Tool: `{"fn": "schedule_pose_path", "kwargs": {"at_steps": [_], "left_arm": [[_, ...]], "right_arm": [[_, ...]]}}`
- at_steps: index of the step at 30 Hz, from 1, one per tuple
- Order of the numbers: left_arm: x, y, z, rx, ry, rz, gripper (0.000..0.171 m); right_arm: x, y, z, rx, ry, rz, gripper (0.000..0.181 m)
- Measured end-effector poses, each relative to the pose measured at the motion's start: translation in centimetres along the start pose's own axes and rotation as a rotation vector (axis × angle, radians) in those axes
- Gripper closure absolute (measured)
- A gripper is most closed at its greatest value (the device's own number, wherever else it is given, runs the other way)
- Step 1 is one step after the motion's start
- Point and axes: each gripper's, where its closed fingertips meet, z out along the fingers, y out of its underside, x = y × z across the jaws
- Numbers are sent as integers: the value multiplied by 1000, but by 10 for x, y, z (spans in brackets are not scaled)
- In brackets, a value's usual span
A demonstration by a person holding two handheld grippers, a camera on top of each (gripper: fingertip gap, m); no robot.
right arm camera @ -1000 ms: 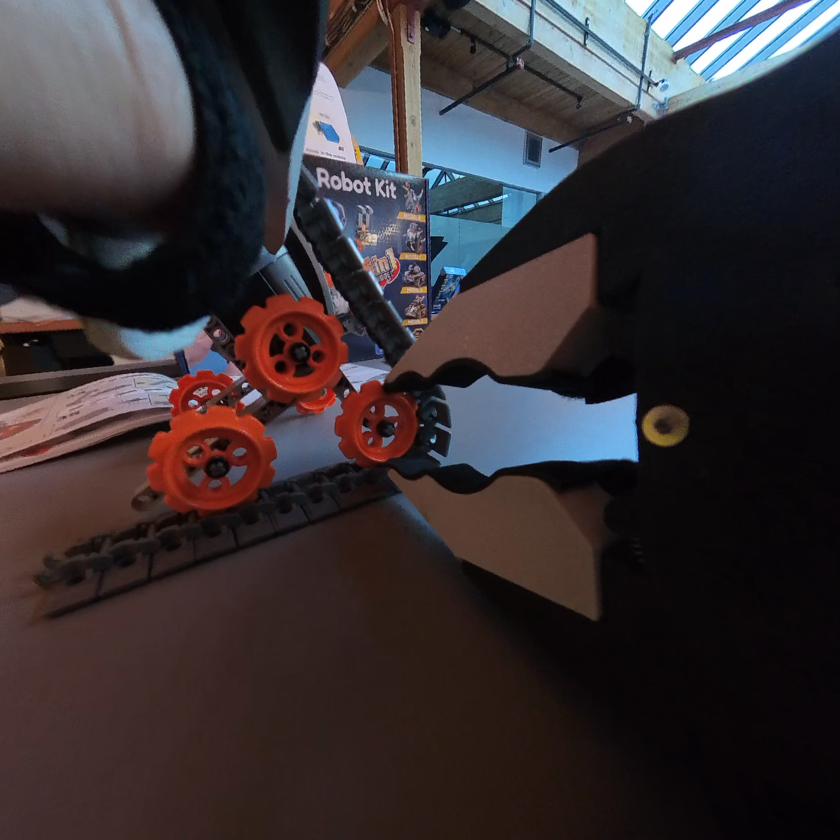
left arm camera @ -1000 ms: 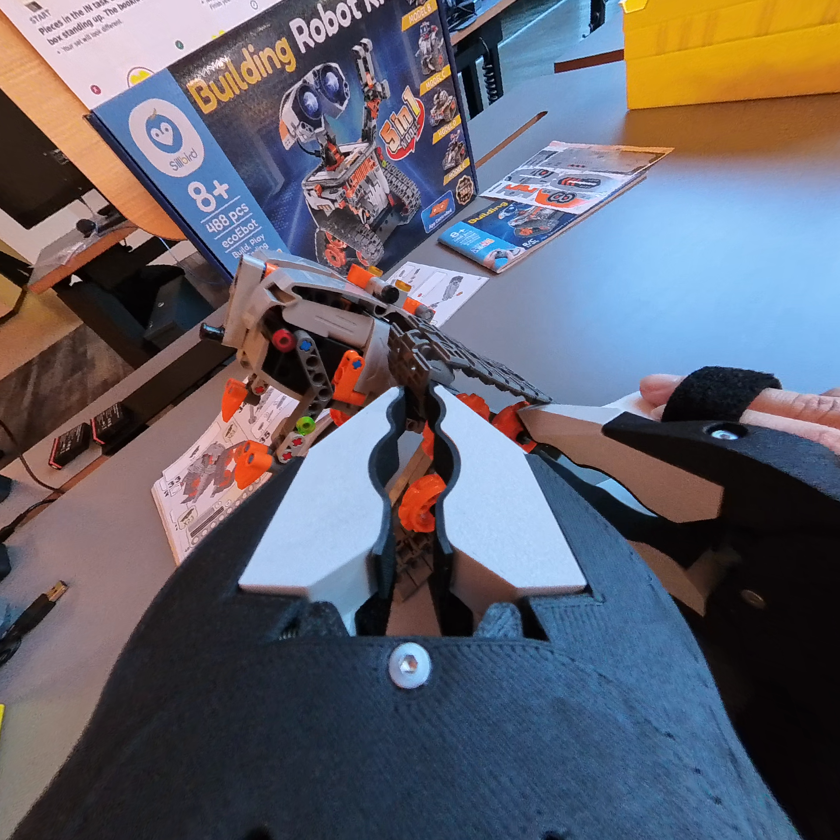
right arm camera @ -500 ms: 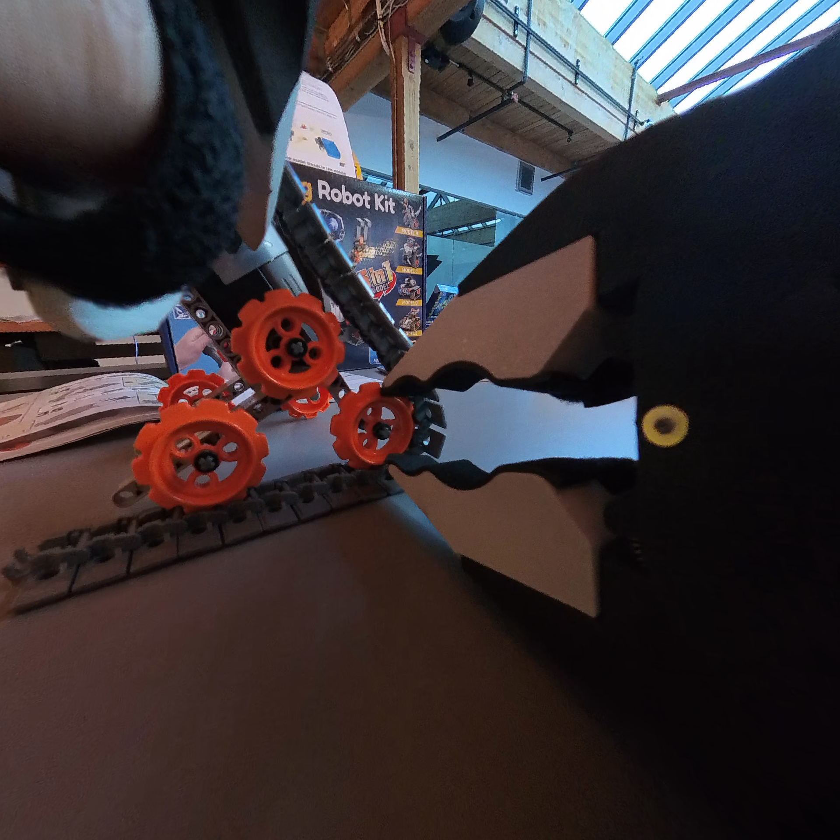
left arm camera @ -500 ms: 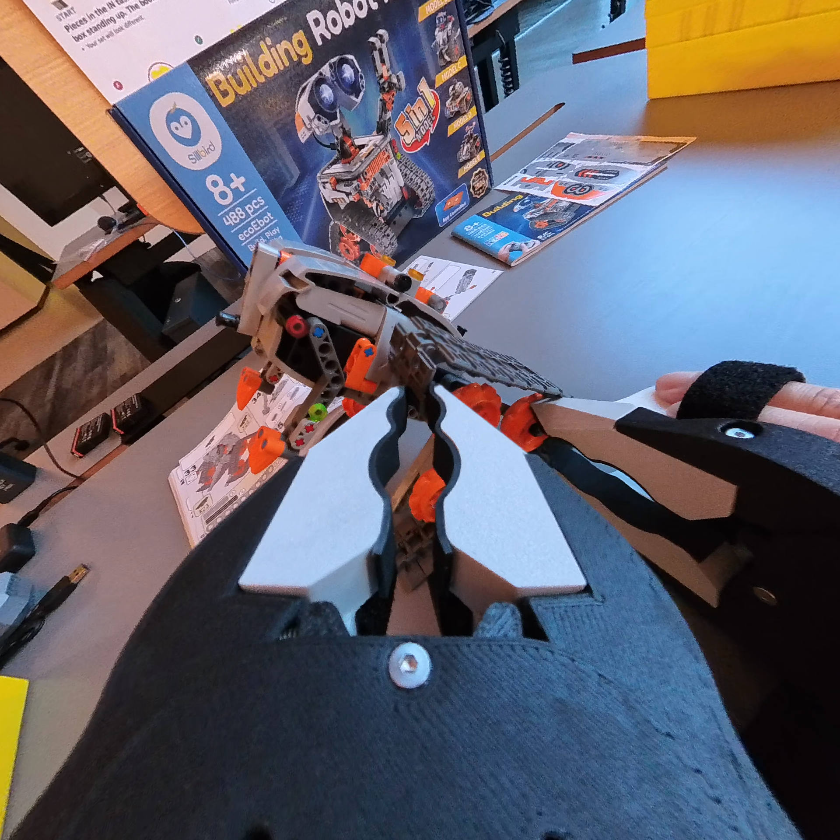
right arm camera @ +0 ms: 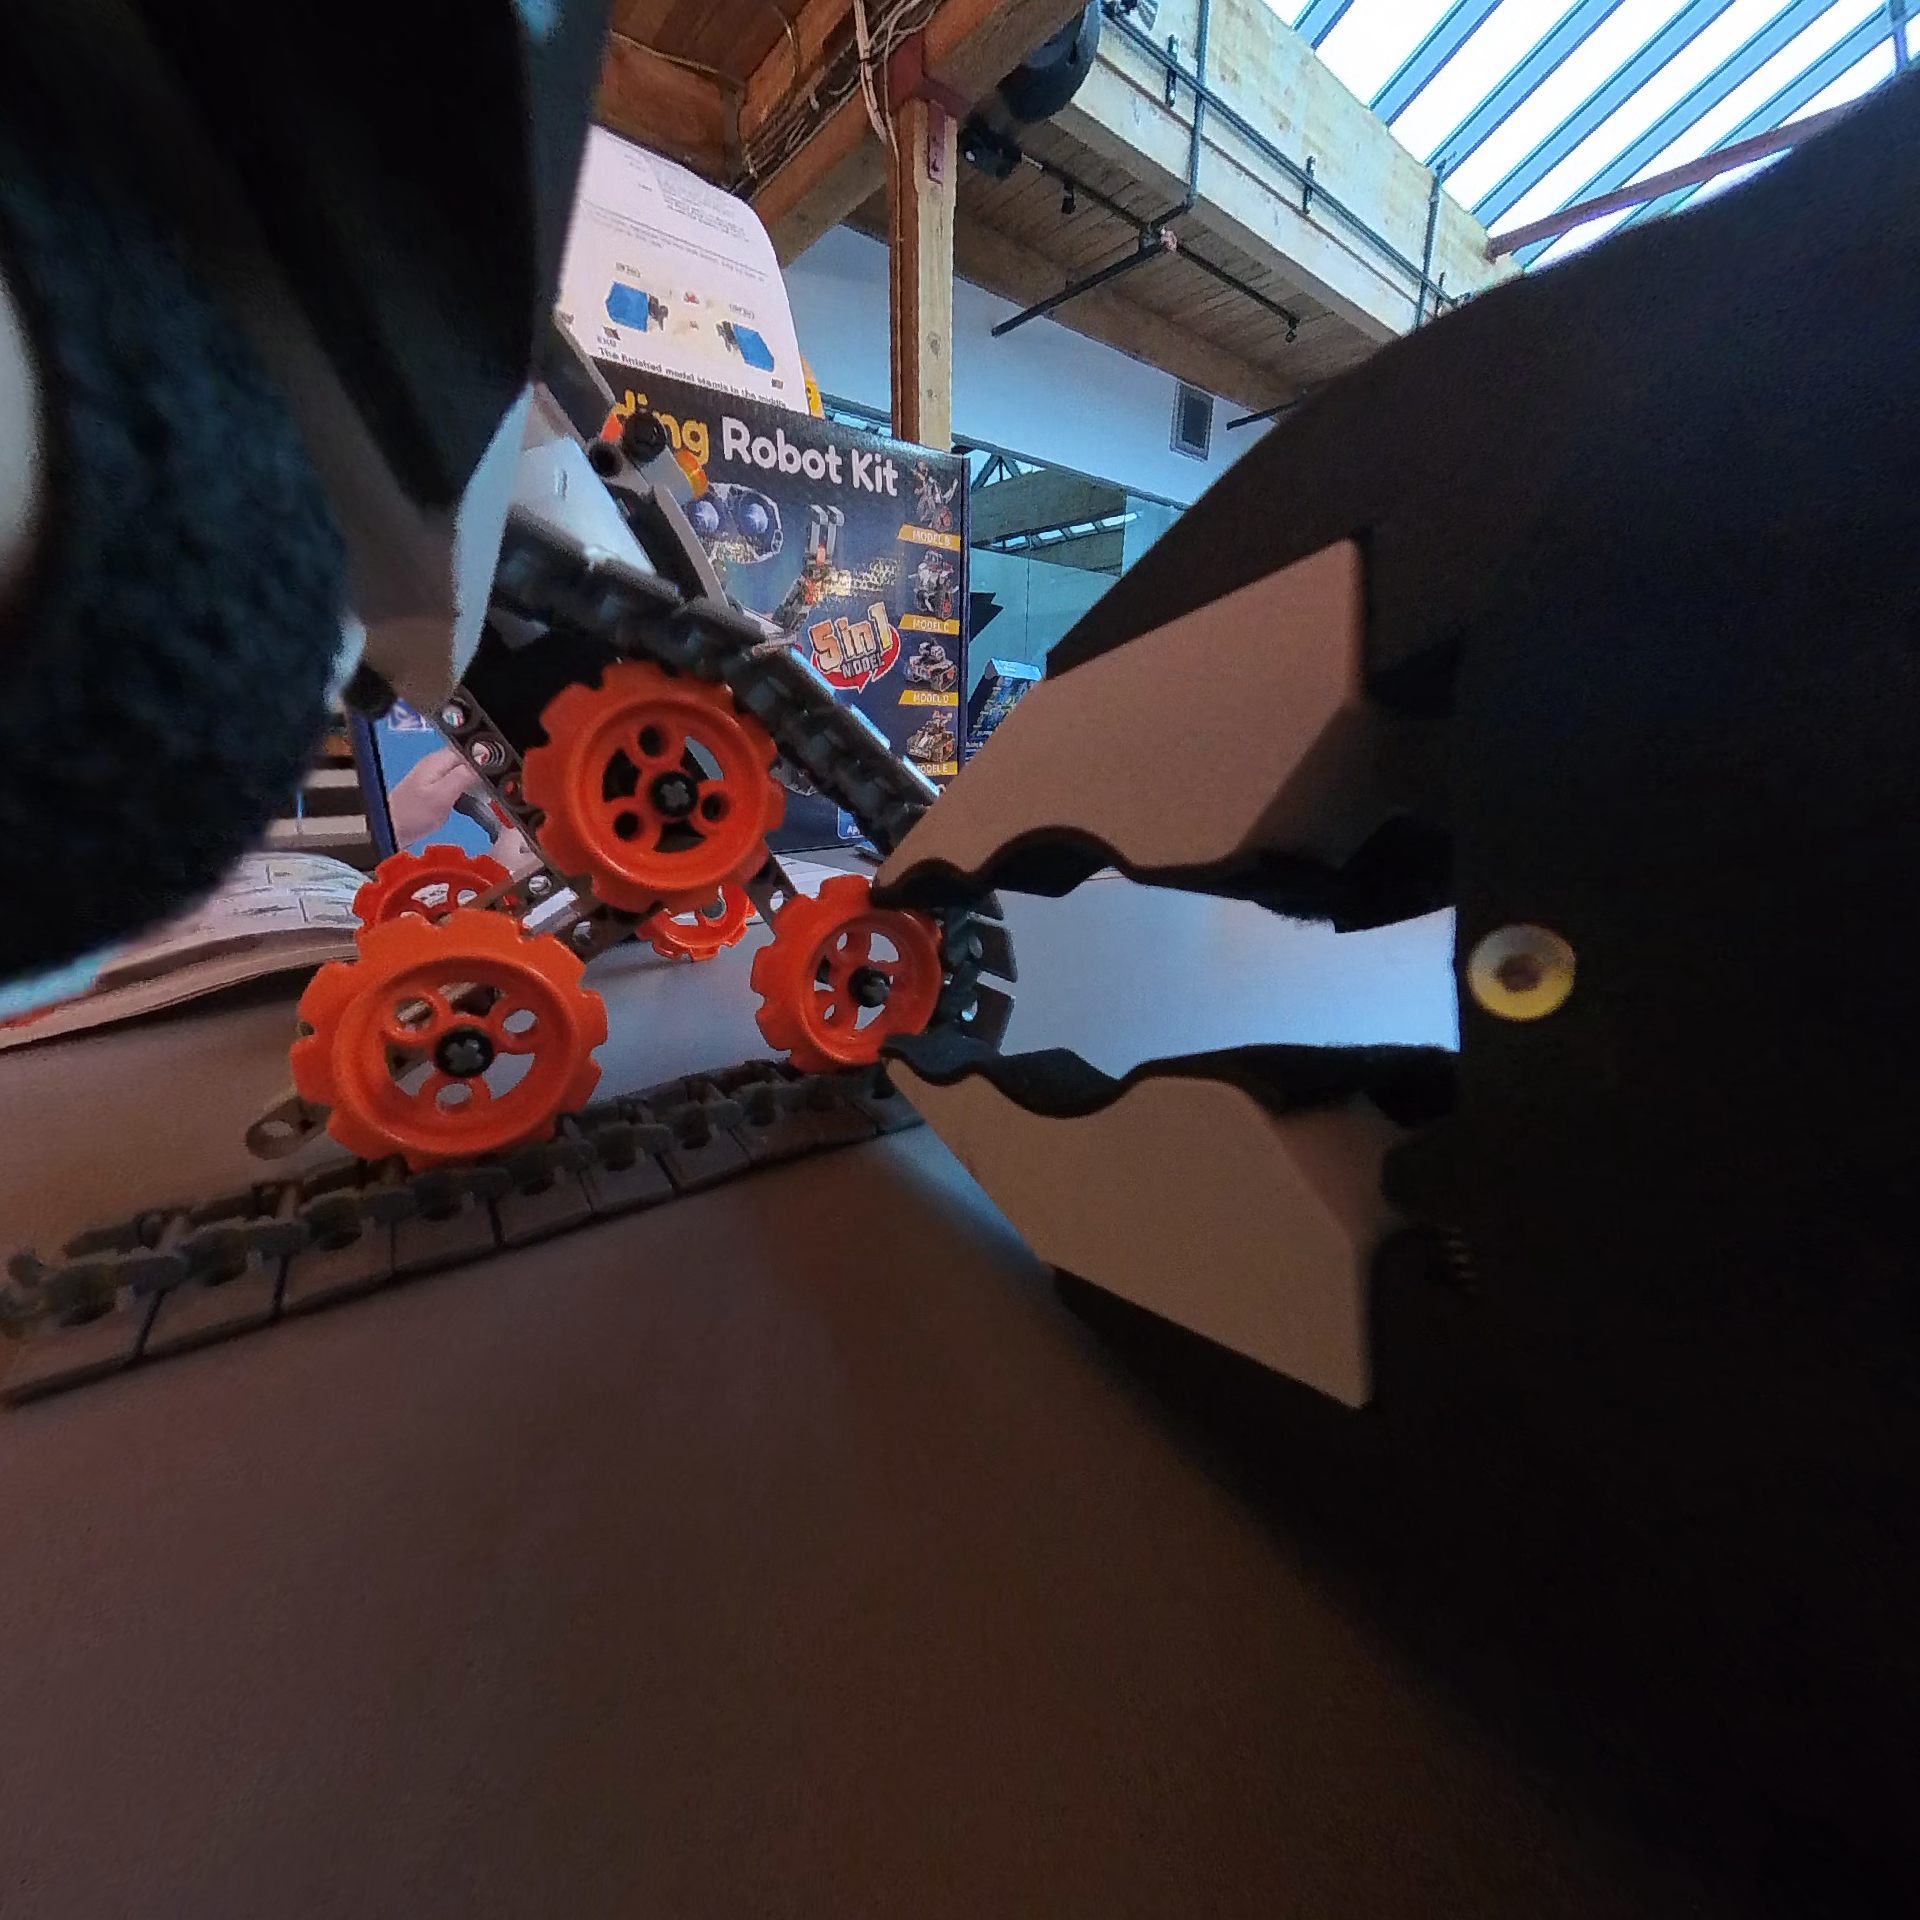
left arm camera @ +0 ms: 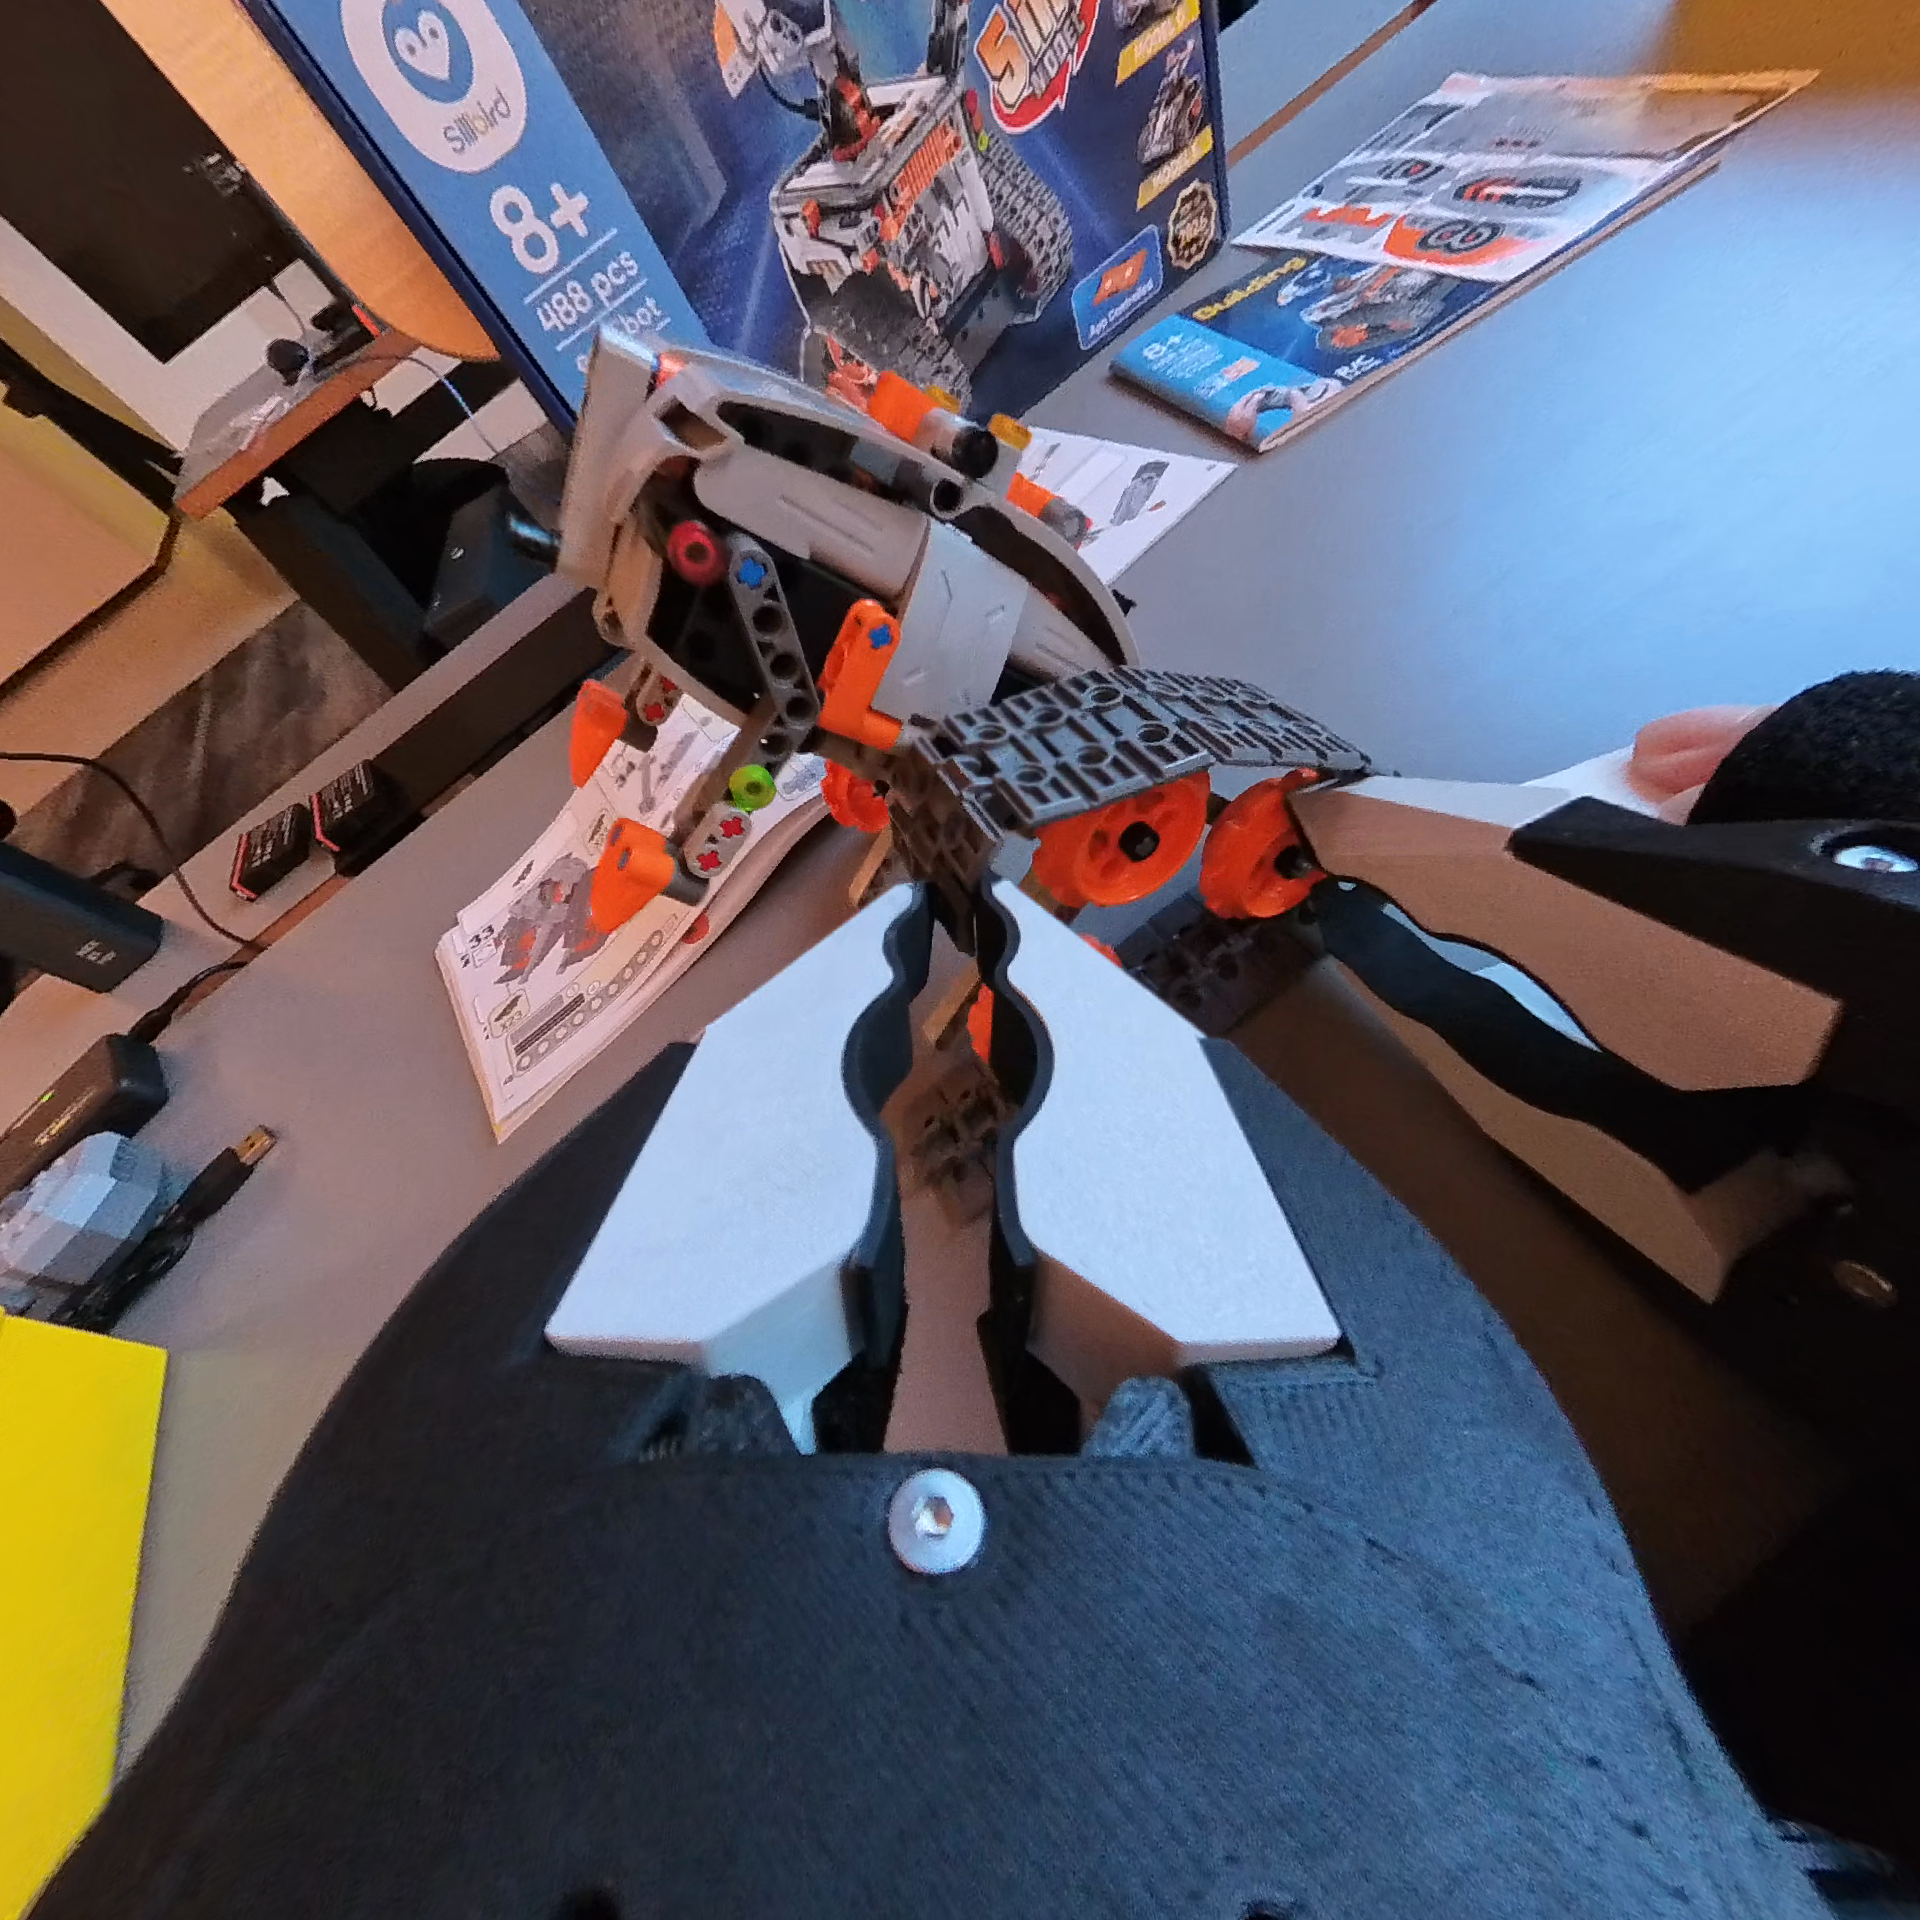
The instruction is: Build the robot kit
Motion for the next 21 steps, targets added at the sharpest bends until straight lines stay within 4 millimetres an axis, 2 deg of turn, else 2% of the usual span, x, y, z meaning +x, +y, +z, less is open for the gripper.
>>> {"fn": "schedule_pose_path", "kwargs": {"at_steps": [16,19,21], "left_arm": [[16,25,9,-105,107,-13,165],[15,26,9,-110,100,-10,165],[14,27,9,-113,96,-5,165]], "right_arm": [[1,-2,0,15,4,2,158],[6,-2,-5,33,19,33,167],[8,-1,-15,81,10,60,165]]}}
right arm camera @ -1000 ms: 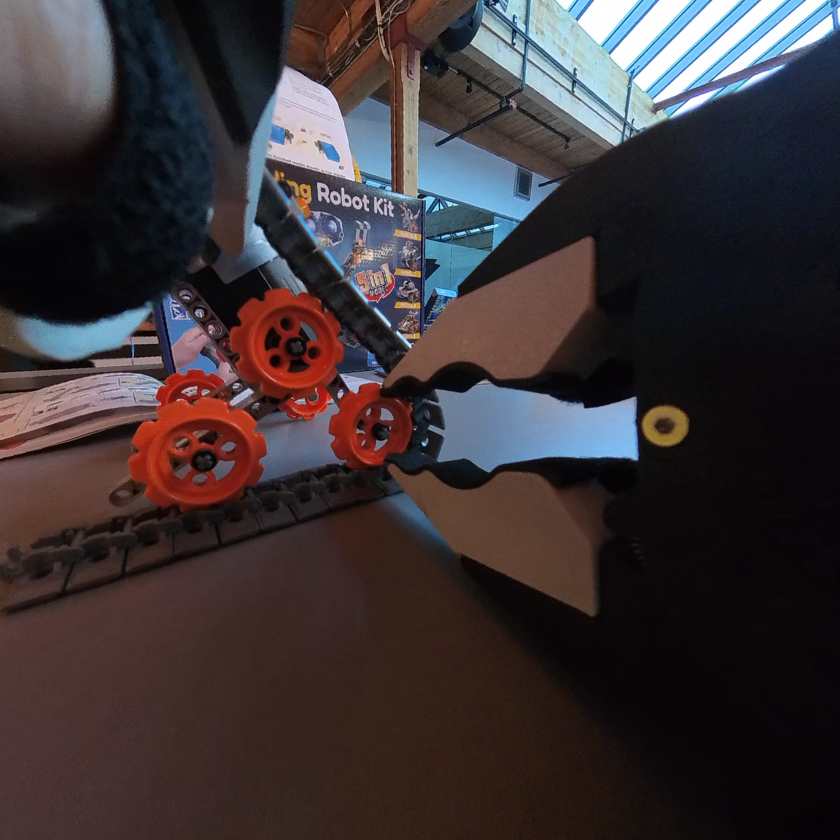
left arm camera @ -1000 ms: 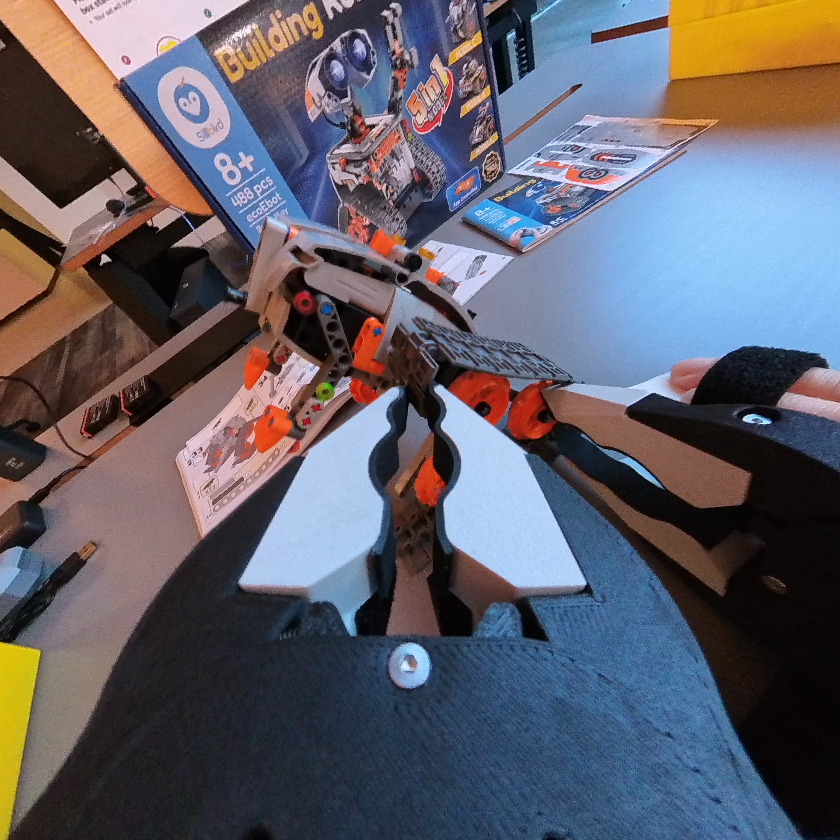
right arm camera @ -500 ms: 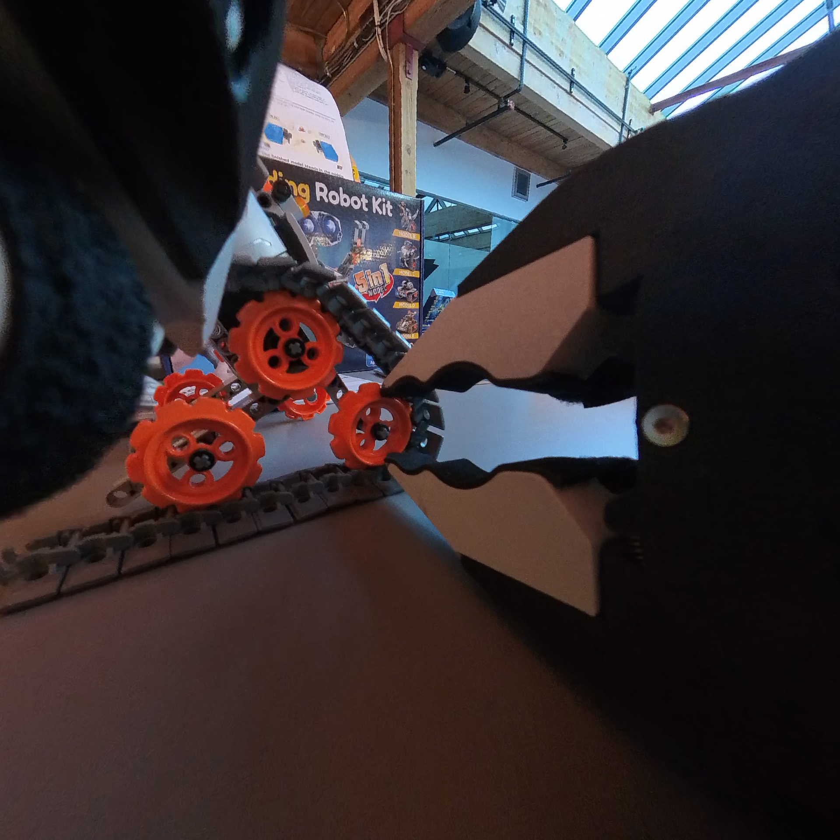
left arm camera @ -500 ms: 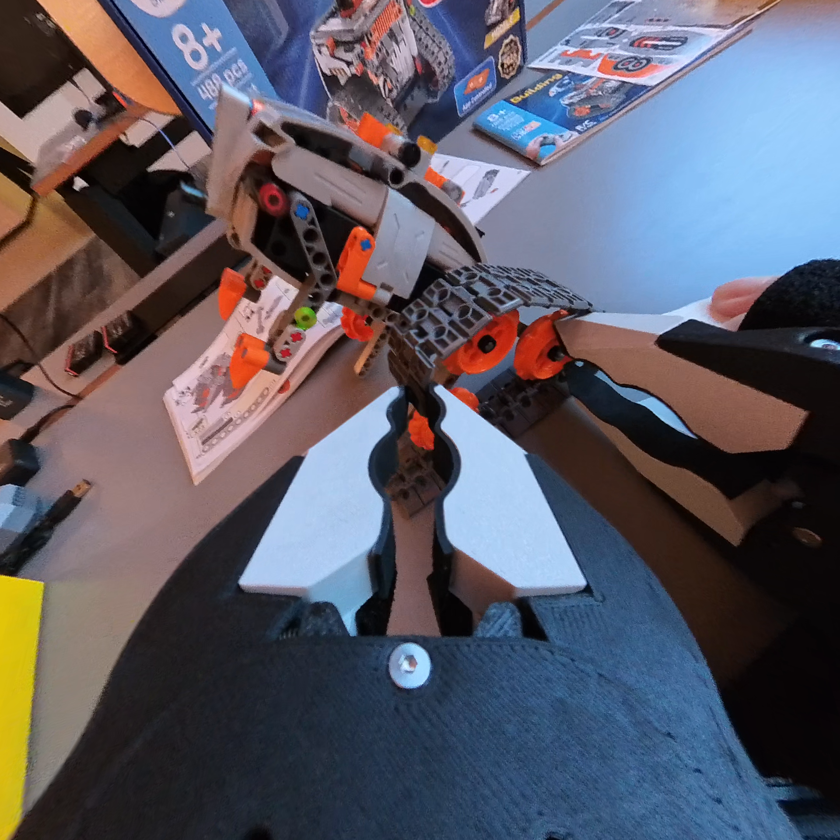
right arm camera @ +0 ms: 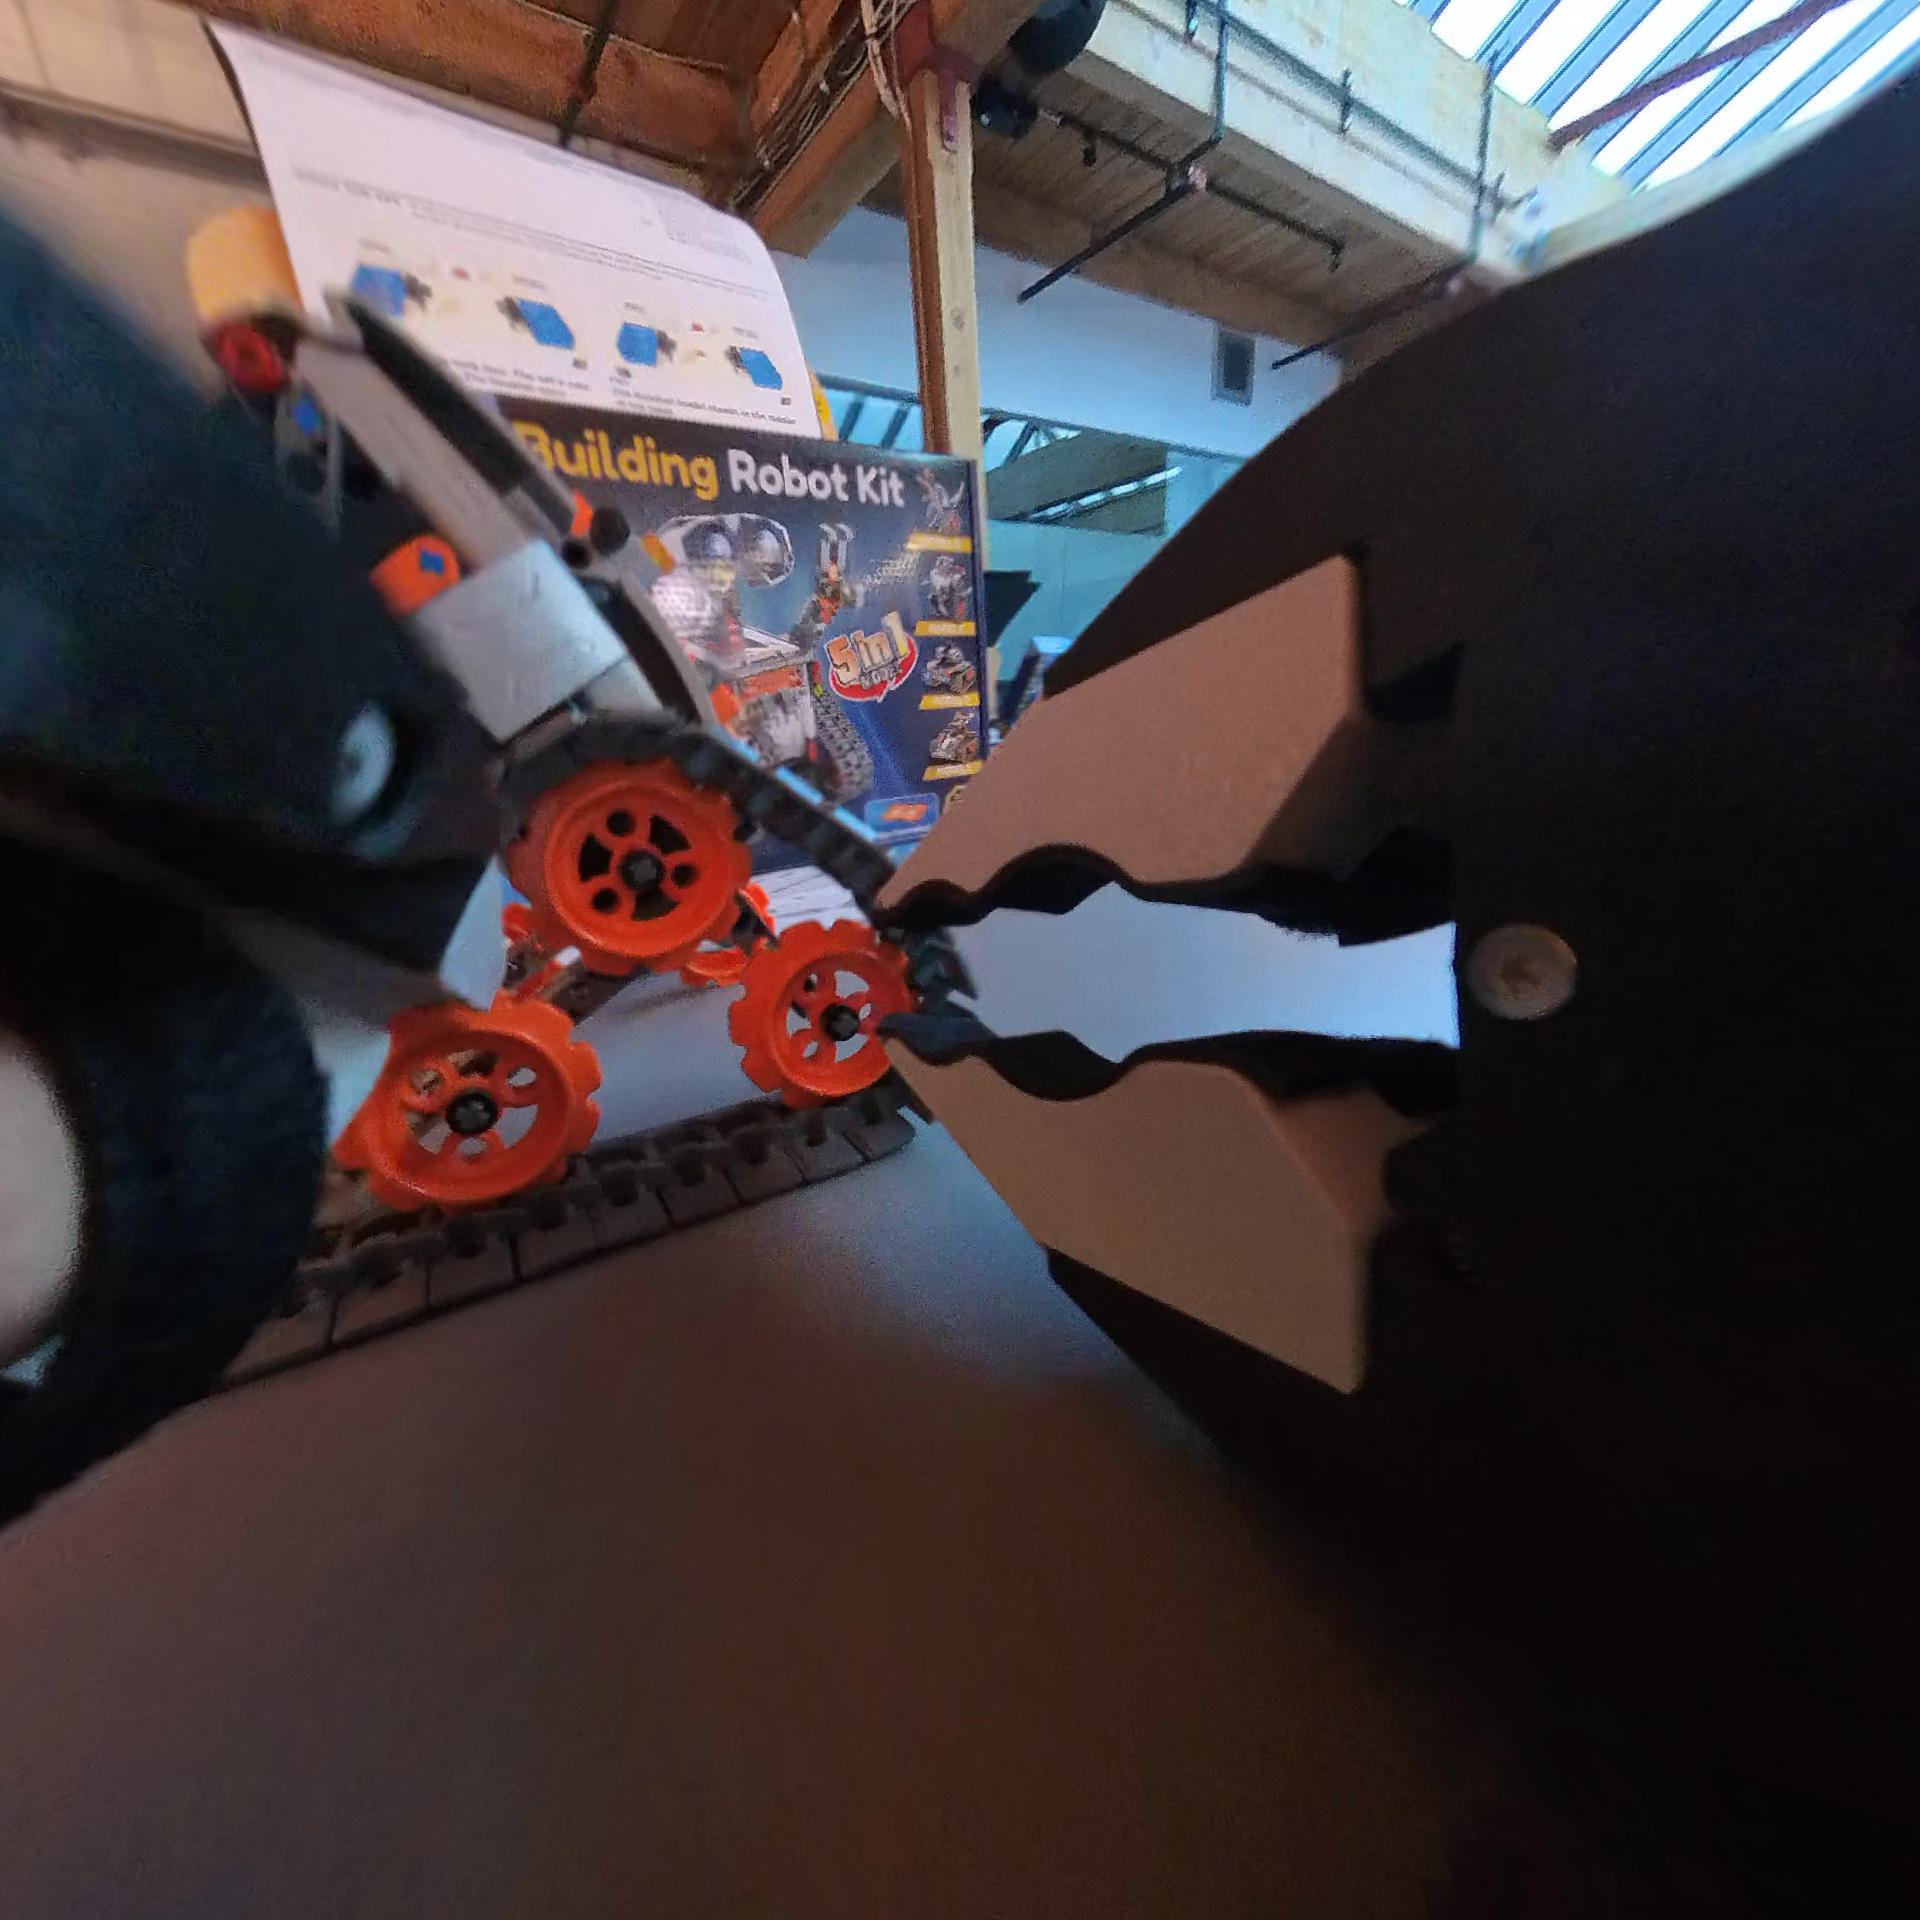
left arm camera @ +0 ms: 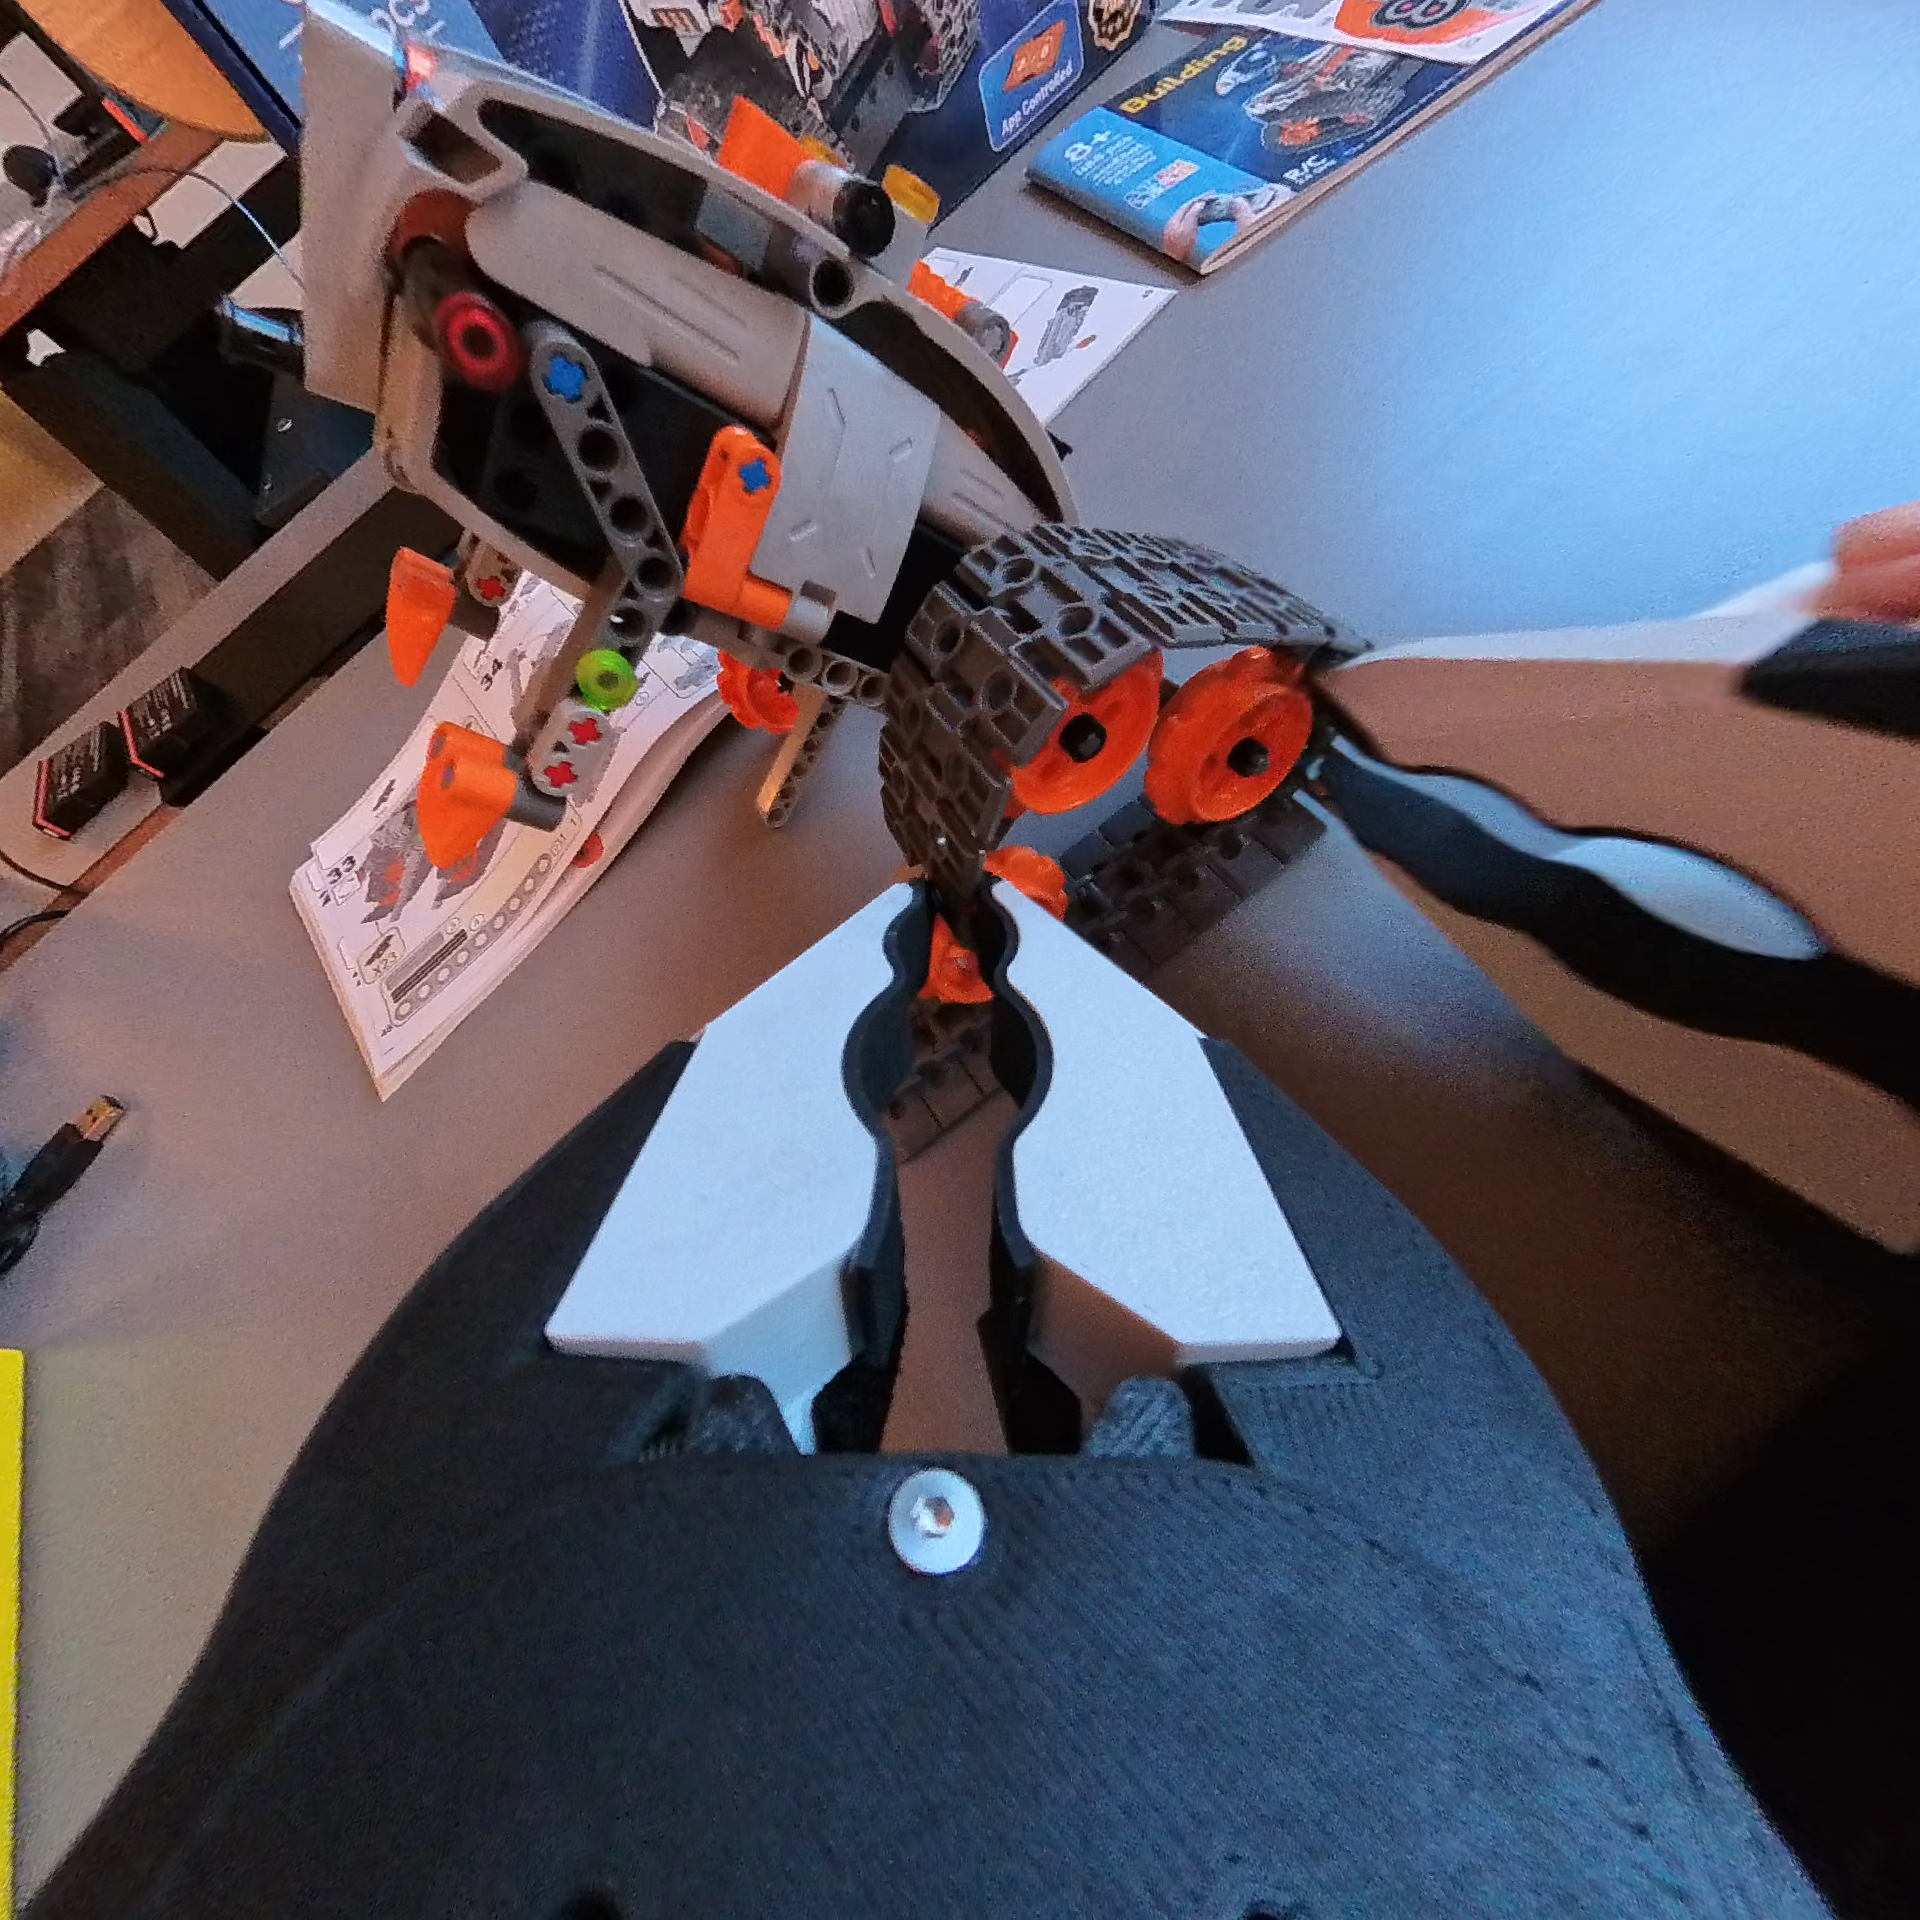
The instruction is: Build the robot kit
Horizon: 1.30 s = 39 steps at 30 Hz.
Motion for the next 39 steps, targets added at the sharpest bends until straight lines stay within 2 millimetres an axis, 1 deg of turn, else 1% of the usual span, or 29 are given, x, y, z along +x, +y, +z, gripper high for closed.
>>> {"fn": "schedule_pose_path", "kwargs": {"at_steps": [1,3,5,7,9,11,12,15,16,18,20,22,25,27,29,30,31,32,33,34,36,39], "left_arm": [[0,1,1,-3,-1,0,166],[-1,1,1,-4,0,-4,165],[-1,1,1,-2,3,-10,165],[-1,1,1,-2,6,-17,165],[-1,1,1,-2,10,-23,166],[-1,1,1,-1,14,-31,166],[-1,1,1,1,16,-34,166],[-1,1,1,3,24,-43,165],[-1,1,1,4,27,-46,166],[0,0,1,8,37,-60,166],[1,-1,2,12,52,-77,166],[2,-2,2,20,70,-90,166],[1,-2,3,20,71,-97,166],[2,-3,3,26,81,-106,166],[2,-3,3,27,79,-104,166],[2,-3,3,28,79,-106,166],[2,-3,3,27,81,-111,166],[2,-3,3,26,82,-117,166],[2,-3,3,25,83,-122,166],[1,-3,3,24,81,-124,166],[-1,-2,3,17,66,-120,166],[-1,-2,3,21,76,-132,166]], "right_arm": [[4,0,-6,34,9,27,166],[6,7,-21,78,-34,104,159],[11,14,-29,140,-78,238,161],[10,27,-23,114,-180,364,165],[7,37,-10,54,-282,451,166],[10,36,3,56,-341,517,176],[11,38,9,41,-365,548,179],[15,44,27,-1,-407,582,181],[14,43,30,8,-430,580,181],[8,41,32,4,-494,580,181],[8,40,36,-3,-495,579,181],[4,29,35,9,-544,612,181],[9,23,37,4,-540,668,181],[9,26,37,-3,-549,715,181],[6,41,37,-65,-547,756,181],[-1,47,35,-97,-570,760,181],[-10,49,31,-116,-609,754,181],[-16,45,28,-109,-637,746,181],[-17,38,26,-82,-644,732,181],[-14,30,25,-56,-618,712,181],[-4,26,28,-72,-527,613,181],[-4,26,29,-113,-495,458,181]]}}
